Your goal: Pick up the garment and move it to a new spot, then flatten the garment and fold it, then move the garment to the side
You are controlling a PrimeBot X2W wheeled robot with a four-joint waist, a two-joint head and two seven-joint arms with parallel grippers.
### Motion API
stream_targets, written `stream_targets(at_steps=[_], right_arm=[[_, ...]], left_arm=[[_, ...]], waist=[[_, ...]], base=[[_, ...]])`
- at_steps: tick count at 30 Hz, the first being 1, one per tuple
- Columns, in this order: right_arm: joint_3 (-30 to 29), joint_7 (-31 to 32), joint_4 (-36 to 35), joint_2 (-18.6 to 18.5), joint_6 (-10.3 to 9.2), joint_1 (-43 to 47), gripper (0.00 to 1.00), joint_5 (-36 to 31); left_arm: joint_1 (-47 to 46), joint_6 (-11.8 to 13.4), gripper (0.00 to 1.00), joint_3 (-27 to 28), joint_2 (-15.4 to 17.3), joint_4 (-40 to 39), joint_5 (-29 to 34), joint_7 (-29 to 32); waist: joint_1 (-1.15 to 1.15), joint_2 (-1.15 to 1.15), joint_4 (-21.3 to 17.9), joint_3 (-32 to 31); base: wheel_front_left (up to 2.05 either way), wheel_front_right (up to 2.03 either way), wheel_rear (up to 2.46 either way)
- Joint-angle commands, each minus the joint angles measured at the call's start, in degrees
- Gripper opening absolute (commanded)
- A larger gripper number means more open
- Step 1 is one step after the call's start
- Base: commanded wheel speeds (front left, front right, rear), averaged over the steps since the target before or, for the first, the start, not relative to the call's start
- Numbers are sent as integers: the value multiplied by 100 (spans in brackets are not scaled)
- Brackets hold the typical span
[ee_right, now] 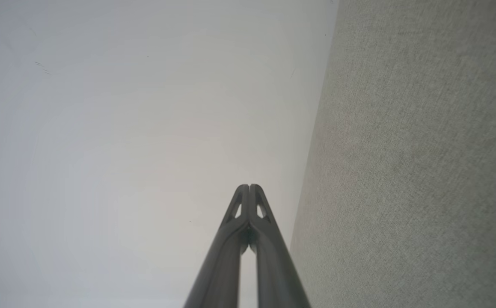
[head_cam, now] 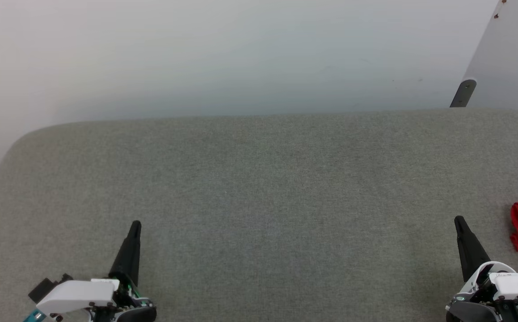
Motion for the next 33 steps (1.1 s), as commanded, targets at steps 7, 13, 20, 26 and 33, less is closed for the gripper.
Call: stream_targets(at_steps=[7, 13, 20, 26, 33], right_arm=[[4, 7, 0, 21, 2, -21, 0, 23], [5, 7, 0, 21, 2, -21, 0, 24], [5, 7, 0, 21, 2, -21, 0, 24], [5, 6, 0, 21, 2, -21, 0, 24], [5, 5, 0, 21, 2, -21, 0, 24]], left_arm=[[-58, -28, 0, 18, -10, 7, -13, 10], [-58, -28, 0, 18, -12, 7, -11, 11], [-58, -28, 0, 20, -12, 7, -9, 12], [-58, -28, 0, 21, -13, 7, -7, 14], [-59, -28, 0, 22, -14, 6, -6, 15]], waist=[[0, 0, 0, 0], [0, 0, 0, 0], [0, 0, 0, 0], [0, 0, 0, 0], [0, 0, 0, 0]], base=[[0, 0, 0], [0, 0, 0], [0, 0, 0], [0, 0, 0], [0, 0, 0]])
